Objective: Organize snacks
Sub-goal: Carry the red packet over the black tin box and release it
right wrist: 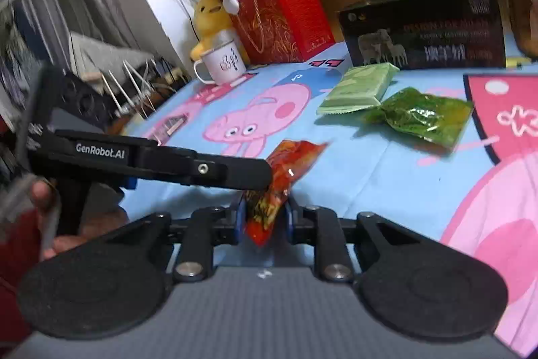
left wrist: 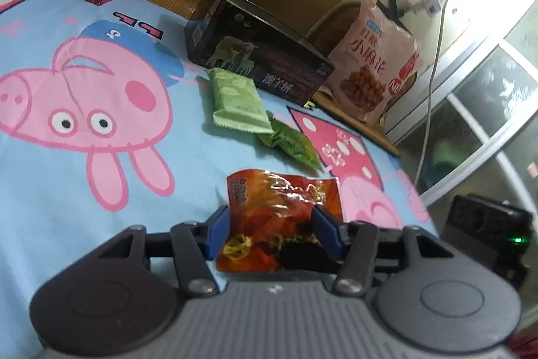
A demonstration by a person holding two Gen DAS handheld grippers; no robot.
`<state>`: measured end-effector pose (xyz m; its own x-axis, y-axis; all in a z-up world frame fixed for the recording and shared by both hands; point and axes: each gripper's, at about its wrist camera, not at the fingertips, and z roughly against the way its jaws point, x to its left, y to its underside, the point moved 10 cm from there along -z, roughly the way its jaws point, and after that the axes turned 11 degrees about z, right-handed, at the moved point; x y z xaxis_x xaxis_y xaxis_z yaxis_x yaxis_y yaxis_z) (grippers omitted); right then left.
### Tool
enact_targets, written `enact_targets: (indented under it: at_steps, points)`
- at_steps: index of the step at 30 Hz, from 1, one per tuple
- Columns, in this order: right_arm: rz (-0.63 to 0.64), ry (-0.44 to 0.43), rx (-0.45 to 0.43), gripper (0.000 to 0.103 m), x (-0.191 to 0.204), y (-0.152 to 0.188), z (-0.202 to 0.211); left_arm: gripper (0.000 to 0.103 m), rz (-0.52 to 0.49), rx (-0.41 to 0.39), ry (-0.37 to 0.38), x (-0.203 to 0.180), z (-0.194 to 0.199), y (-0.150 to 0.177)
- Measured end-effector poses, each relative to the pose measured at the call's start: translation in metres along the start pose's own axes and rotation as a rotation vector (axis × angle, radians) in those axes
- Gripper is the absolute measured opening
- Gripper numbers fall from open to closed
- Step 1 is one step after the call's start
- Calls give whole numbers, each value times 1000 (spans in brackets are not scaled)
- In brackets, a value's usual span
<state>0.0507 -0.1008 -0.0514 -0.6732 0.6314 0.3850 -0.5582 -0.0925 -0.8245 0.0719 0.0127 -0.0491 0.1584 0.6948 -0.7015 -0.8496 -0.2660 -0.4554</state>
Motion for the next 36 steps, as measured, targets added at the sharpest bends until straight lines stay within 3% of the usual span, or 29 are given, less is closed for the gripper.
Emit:
enact_targets:
  at_steps: [2, 6, 10, 16, 20, 22, 24, 25, 27, 31, 36]
  points:
    - [-45, -18, -26, 18, -6, -7, 6, 52, -3, -6, 26, -5, 3, -8]
    - [-94, -54, -89, 16, -17, -30, 18, 51, -45, -21, 79, -28, -1, -27]
    - [-45, 3, -151, 15, -34, -70, 26, 47, -122, -59, 98, -62, -18, -63]
    - [-57, 86, -273, 15, -89, -143, 26, 47, -243, -156, 76, -116, -56, -133]
    - [-124, 124, -316, 16, -139, -171, 14, 50, -284, -209, 15, -135, -91, -171]
    - [-91, 227, -289, 21, -163, -174, 4, 50, -303, -228, -43, -131, -106, -180]
    - [-41, 380, -251, 46, -181, -169, 3, 50, -288, -229, -68, -121, -110, -182]
    - [-19, 412, -262, 48, -184, -166, 9, 50, -270, -224, -53, -115, -107, -180]
    - [-4, 431, -302, 47, -182, -161, 25, 50, -244, -221, -37, -103, -100, -175]
    - [-10, 413, -355, 48, -164, -141, 52, 50, -198, -214, -77, -67, -80, -156]
    - [7, 293, -235, 52, -126, -101, 36, 51, -130, -170, -141, -22, -66, -122]
